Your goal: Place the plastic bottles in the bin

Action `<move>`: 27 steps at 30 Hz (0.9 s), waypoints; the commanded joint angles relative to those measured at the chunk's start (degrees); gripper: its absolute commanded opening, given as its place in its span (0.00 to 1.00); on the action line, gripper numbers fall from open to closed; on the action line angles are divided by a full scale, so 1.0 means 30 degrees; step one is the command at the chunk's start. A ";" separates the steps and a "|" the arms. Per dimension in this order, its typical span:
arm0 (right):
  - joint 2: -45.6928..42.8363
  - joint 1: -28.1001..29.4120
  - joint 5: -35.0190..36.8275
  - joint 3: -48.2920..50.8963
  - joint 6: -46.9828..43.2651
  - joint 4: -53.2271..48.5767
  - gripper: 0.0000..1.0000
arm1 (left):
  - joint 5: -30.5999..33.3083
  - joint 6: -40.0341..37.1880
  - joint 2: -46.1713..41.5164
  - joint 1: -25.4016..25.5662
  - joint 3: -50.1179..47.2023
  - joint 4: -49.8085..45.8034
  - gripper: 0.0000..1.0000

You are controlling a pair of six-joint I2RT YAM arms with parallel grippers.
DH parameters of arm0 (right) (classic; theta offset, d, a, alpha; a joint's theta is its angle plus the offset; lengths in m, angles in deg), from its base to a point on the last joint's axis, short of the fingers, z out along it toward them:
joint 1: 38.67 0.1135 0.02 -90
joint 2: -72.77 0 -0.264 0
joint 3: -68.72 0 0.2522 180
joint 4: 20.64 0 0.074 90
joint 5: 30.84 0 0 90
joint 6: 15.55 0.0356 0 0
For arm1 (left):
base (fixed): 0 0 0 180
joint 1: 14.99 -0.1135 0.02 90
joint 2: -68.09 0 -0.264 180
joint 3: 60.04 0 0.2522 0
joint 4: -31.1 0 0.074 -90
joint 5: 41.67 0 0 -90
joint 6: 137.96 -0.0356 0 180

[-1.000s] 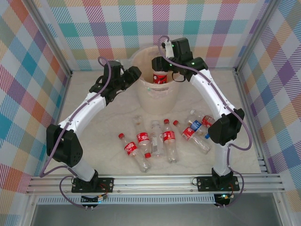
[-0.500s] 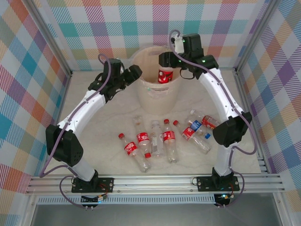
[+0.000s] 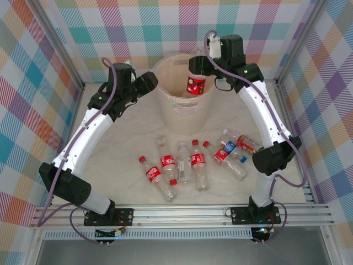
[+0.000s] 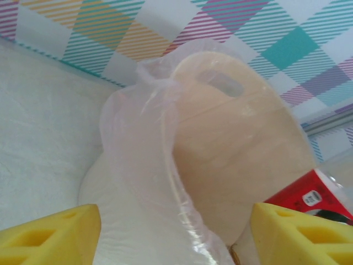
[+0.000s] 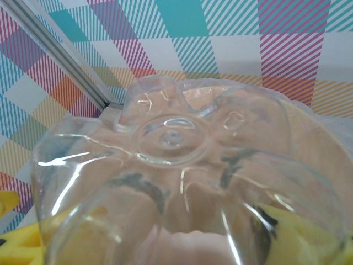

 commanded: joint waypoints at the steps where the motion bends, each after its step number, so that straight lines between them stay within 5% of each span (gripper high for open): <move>1: 0.0215 -0.0064 -0.0247 -0.0777 0.0198 0.0247 0.65 | -0.0584 -0.0359 0.0481 0.0680 0.1136 0.0241 0.68; 27: 0.3809 0.1251 0.0406 -0.2292 -0.2189 0.2870 0.64 | -0.0026 -0.0707 0.2184 0.1154 -0.0029 0.0351 0.37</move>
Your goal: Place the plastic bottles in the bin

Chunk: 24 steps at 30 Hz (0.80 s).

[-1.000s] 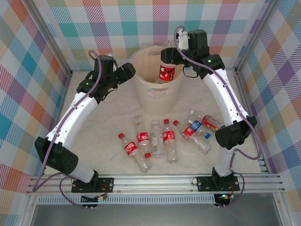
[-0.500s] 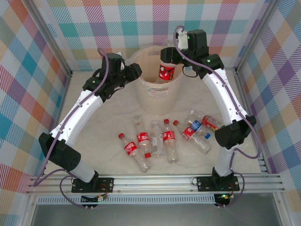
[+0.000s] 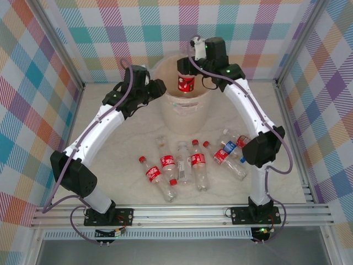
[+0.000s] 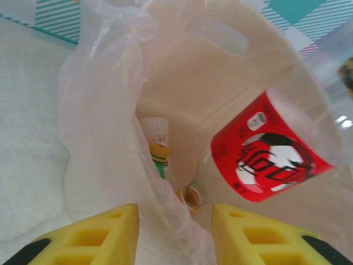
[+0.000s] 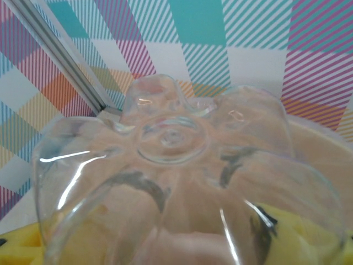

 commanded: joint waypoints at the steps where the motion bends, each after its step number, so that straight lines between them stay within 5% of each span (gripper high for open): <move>1: 0.0606 0.0284 -0.0097 -0.0953 -0.0889 0.0240 0.64 | 0.0061 -0.0352 0.0339 0.0059 -0.0116 0.0116 0.37; 13: 0.1807 0.0379 -0.0479 0.0138 -0.0759 -0.0605 0.66 | 0.0084 -0.0431 0.1037 0.0061 0.0002 -0.0417 0.30; 24: 0.1845 0.0343 -0.0444 -0.2596 -0.1070 -0.3169 0.90 | 0.0269 -0.0421 0.1034 0.0063 0.0060 -0.0508 0.25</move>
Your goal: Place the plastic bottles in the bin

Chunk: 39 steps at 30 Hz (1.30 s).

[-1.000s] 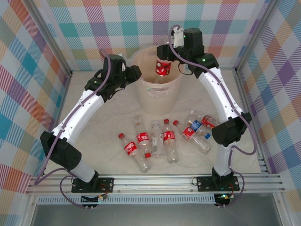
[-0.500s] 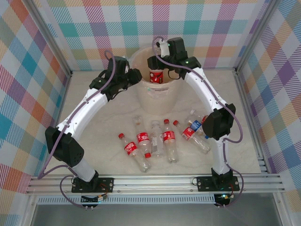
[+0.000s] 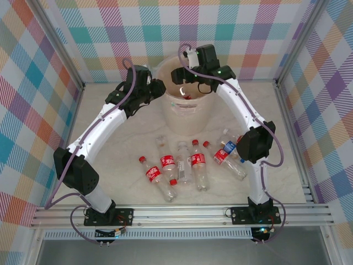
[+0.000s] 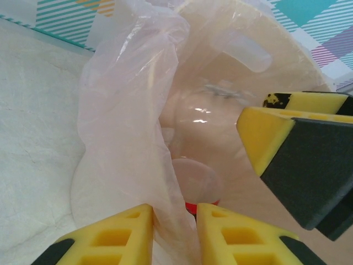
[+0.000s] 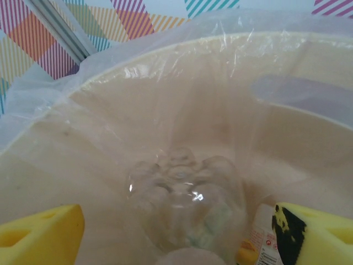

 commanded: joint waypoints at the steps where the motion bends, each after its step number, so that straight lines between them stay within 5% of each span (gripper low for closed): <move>1: -0.0189 0.0081 -0.0400 -0.1745 -0.0294 -0.1212 0.91 | 0.0056 -0.0467 0.0449 0.0049 0.0095 -0.1128 0.24; 7: -0.1980 -0.0714 -0.0914 -0.3336 0.0160 -0.3281 0.92 | 0.0228 -0.0647 0.0515 0.0056 0.0430 -0.1280 0.23; 12: -0.5271 -0.2388 -0.0265 -0.1271 0.0984 -0.5921 0.91 | 0.0378 -0.0904 0.0623 0.0033 0.0652 -0.1204 0.23; 22: -1.3892 -0.6332 0.1472 1.0665 0.2303 -0.7638 0.90 | 0.0243 -0.1532 0.1112 -0.0109 0.1322 -0.0820 0.23; 27: -1.6650 -0.6762 -0.1198 1.7150 0.4103 -0.7454 0.88 | -0.0293 -0.1775 0.1586 -0.0182 0.1964 -0.0752 0.25; 34: -1.8653 -0.6307 -0.5347 2.4329 0.7769 -0.2888 0.86 | -0.0386 -0.2295 0.1248 -0.0292 0.2680 -0.1114 0.47; 39: -1.7716 -0.5518 -0.5144 2.5518 0.8237 -0.1052 0.86 | -0.0229 -0.2852 0.0263 -0.0438 0.2981 -0.2103 0.87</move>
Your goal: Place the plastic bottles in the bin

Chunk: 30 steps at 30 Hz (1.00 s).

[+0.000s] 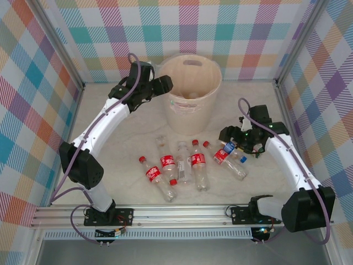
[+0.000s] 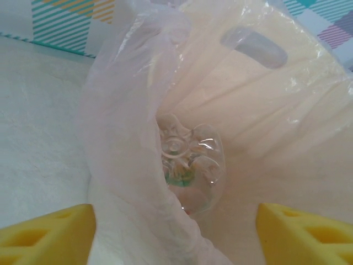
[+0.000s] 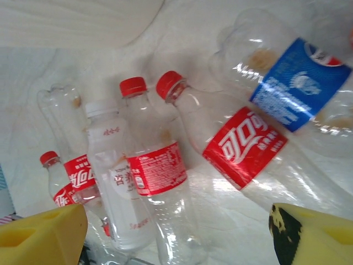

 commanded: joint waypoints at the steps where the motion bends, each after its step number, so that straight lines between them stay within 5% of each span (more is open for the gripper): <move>1: 0.0429 0.0413 -0.1086 0.0301 0.1132 0.2729 0.86 | -0.0373 -0.0783 -0.1417 -0.0393 0.0862 -0.0960 0.90; 8: 0.1315 0.0596 -0.0954 0.0697 0.1413 0.5014 0.86 | -0.0314 -0.0721 -0.4455 -0.1189 -0.0101 -0.4765 0.98; 17: 0.2974 0.0584 0.0666 -0.0979 -0.0157 0.4427 0.88 | -0.2691 0.3141 -0.9576 -0.1459 -0.8104 -0.8210 1.00; 24: 0.1841 0.0460 0.1497 -0.0617 -0.0393 0.4156 0.89 | -0.3956 0.8517 -1.3030 -0.0826 -1.6413 -0.5493 0.88; 30: 0.1332 0.0464 0.1455 0.0117 -0.0039 0.4280 0.89 | -0.3888 1.0693 -1.2580 0.1106 -1.9083 -0.3373 0.89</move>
